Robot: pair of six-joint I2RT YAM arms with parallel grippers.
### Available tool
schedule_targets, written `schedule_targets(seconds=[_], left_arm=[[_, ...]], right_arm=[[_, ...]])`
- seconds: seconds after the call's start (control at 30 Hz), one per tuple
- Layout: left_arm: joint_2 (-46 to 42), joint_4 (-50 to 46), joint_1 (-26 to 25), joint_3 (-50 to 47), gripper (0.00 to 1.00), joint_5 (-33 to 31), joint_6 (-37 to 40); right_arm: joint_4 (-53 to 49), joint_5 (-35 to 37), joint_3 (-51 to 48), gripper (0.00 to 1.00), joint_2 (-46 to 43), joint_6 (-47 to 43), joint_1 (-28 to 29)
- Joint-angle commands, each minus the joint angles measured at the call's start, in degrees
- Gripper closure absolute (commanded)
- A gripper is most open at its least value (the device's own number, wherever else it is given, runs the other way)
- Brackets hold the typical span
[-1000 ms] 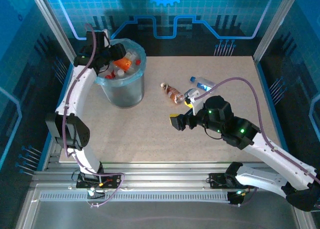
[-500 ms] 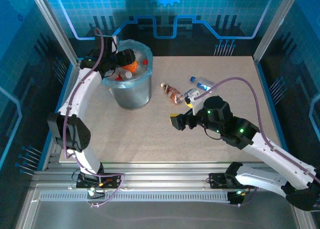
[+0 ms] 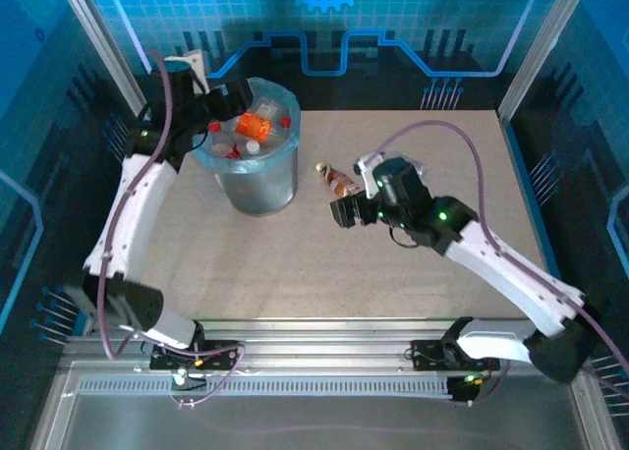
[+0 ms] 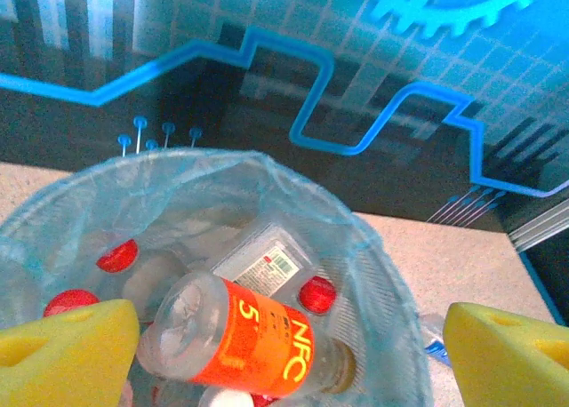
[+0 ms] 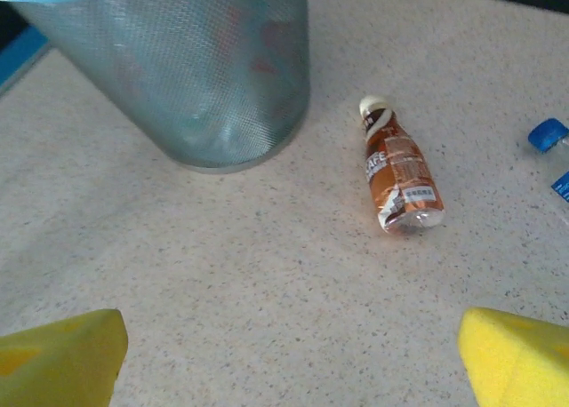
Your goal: Put the plastic bottles in the bin
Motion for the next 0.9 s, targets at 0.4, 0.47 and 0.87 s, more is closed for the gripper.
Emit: schedule_targets(seconds=[0.4,0.47,0.87], left_arm=[[-24.1,11.3,-11.1,-31.6,0.04,30.4,30.1],[-25.6,13.2,-11.3,-33.8,0.03,32.5,30.0],[-23.9,15.8,-11.6,-35.1,0.02,40.3,35.0]], right_arm=[[-10.8,-0.4,26.4,0.05,40.3,-5.2,-8.5],[-11.3,0.8,28.7,0.06,43.9,-6.2,-8.9],[-14.2,5.2,38.7,0.08,58.2,-9.8,-9.9]])
